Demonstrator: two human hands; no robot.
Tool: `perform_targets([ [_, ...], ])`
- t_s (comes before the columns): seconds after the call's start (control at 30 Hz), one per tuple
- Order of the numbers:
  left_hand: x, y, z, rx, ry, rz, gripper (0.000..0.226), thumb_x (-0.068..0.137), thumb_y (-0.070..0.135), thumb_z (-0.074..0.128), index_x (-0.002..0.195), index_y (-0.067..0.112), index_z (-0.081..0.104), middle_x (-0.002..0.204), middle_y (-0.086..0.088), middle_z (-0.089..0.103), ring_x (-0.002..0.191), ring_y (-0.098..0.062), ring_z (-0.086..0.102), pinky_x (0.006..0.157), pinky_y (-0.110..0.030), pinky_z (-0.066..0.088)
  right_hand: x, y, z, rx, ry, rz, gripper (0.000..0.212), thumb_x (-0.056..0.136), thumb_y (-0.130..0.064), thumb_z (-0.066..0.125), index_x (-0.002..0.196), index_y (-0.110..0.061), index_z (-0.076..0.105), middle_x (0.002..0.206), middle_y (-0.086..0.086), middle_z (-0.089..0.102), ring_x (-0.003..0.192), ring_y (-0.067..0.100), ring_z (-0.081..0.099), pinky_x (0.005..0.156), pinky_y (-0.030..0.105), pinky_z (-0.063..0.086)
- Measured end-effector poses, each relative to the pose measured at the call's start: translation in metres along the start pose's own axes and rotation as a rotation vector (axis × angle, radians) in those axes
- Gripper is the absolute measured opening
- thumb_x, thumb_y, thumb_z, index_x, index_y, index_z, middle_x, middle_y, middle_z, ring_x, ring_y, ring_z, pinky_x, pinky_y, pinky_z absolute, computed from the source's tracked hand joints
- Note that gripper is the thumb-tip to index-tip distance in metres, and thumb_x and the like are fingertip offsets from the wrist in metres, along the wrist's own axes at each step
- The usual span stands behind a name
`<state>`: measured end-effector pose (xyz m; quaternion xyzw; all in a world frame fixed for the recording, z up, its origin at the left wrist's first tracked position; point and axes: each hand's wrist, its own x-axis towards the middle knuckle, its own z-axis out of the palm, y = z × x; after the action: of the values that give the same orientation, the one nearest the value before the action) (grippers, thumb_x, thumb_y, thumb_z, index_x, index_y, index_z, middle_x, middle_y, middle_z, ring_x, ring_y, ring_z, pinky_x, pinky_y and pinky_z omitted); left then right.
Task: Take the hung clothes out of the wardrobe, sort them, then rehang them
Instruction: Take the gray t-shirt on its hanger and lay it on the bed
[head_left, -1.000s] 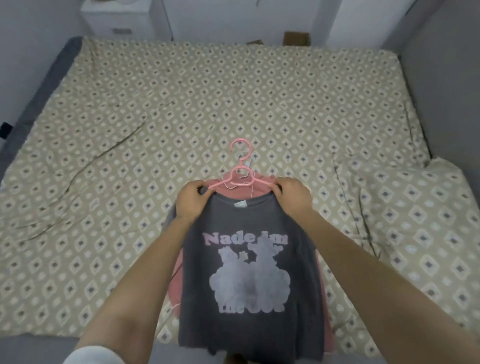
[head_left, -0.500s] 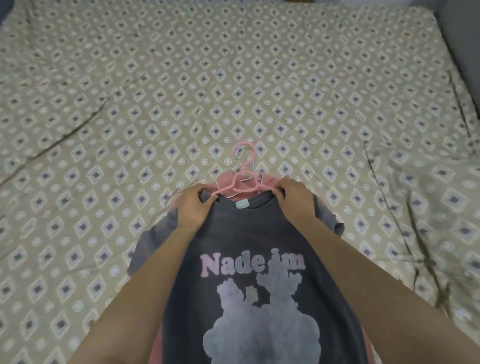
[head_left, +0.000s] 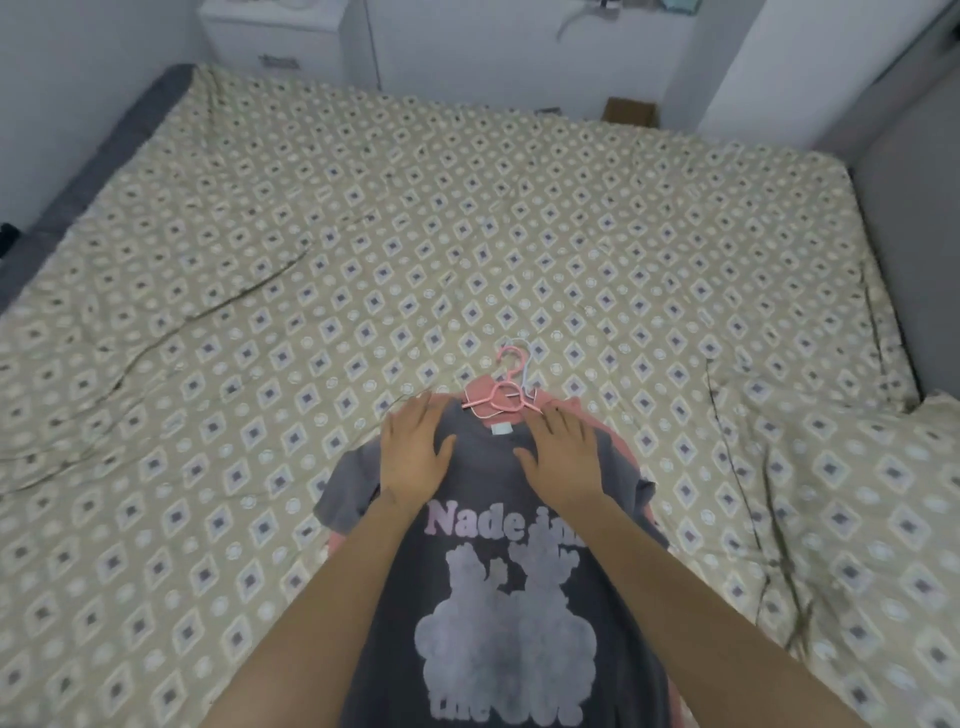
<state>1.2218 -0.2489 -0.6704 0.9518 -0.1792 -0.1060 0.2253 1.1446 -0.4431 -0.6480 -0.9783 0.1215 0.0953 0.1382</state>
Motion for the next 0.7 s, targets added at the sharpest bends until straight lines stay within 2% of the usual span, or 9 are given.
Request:
perform_targets([
  [0.2, -0.084, 0.03, -0.082, 0.085, 0.042, -0.079, 0.057, 0.102, 0.034, 0.045, 0.155, 0.022, 0.026, 0.165, -0.002, 0.016, 0.152, -0.024, 0.009, 0.122, -0.047, -0.003, -0.055, -0.045, -0.056, -0.097, -0.088, -0.049, 0.066, 0.098, -0.045, 0.046, 0.154, -0.02, 0.022, 0.157, 0.012, 0.028, 0.145, 0.033, 0.022, 0.119, 0.05, 0.013],
  [0.33, -0.154, 0.041, -0.122, 0.104, 0.101, -0.177, 0.057, 0.103, 0.038, 0.039, 0.156, 0.025, 0.021, 0.165, -0.001, 0.012, 0.153, -0.022, 0.003, 0.121, -0.046, -0.007, -0.095, -0.083, -0.087, -0.143, -0.118, -0.122, 0.067, 0.1, -0.048, 0.04, 0.156, -0.022, 0.014, 0.161, 0.01, 0.019, 0.147, 0.032, 0.017, 0.12, 0.05, 0.012],
  [0.43, -0.209, 0.043, -0.143, 0.11, 0.164, -0.306, 0.058, 0.103, 0.041, 0.038, 0.157, 0.026, 0.02, 0.166, 0.0, 0.01, 0.153, -0.021, 0.001, 0.121, -0.047, -0.007, -0.12, -0.116, -0.105, -0.176, -0.147, -0.234, 0.066, 0.101, -0.046, 0.039, 0.157, -0.024, 0.01, 0.162, 0.008, 0.015, 0.148, 0.031, 0.014, 0.119, 0.049, 0.01],
  [0.57, -0.281, 0.034, -0.168, 0.134, 0.245, -0.459, 0.061, 0.103, 0.043, 0.038, 0.157, 0.027, 0.016, 0.166, 0.0, 0.005, 0.153, -0.02, -0.002, 0.121, -0.047, -0.008, -0.155, -0.164, -0.116, -0.241, -0.122, -0.43, 0.065, 0.1, -0.045, 0.043, 0.155, -0.023, 0.017, 0.159, 0.008, 0.024, 0.146, 0.031, 0.018, 0.118, 0.05, 0.015],
  [0.7, -0.354, 0.022, -0.196, 0.105, 0.371, -0.604, 0.061, 0.103, 0.044, 0.039, 0.157, 0.028, 0.017, 0.166, 0.001, 0.008, 0.153, -0.02, -0.001, 0.12, -0.047, -0.009, -0.199, -0.22, -0.118, -0.264, -0.154, -0.608, 0.066, 0.1, -0.043, 0.041, 0.156, -0.025, 0.013, 0.162, 0.007, 0.018, 0.149, 0.03, 0.013, 0.119, 0.048, 0.011],
])
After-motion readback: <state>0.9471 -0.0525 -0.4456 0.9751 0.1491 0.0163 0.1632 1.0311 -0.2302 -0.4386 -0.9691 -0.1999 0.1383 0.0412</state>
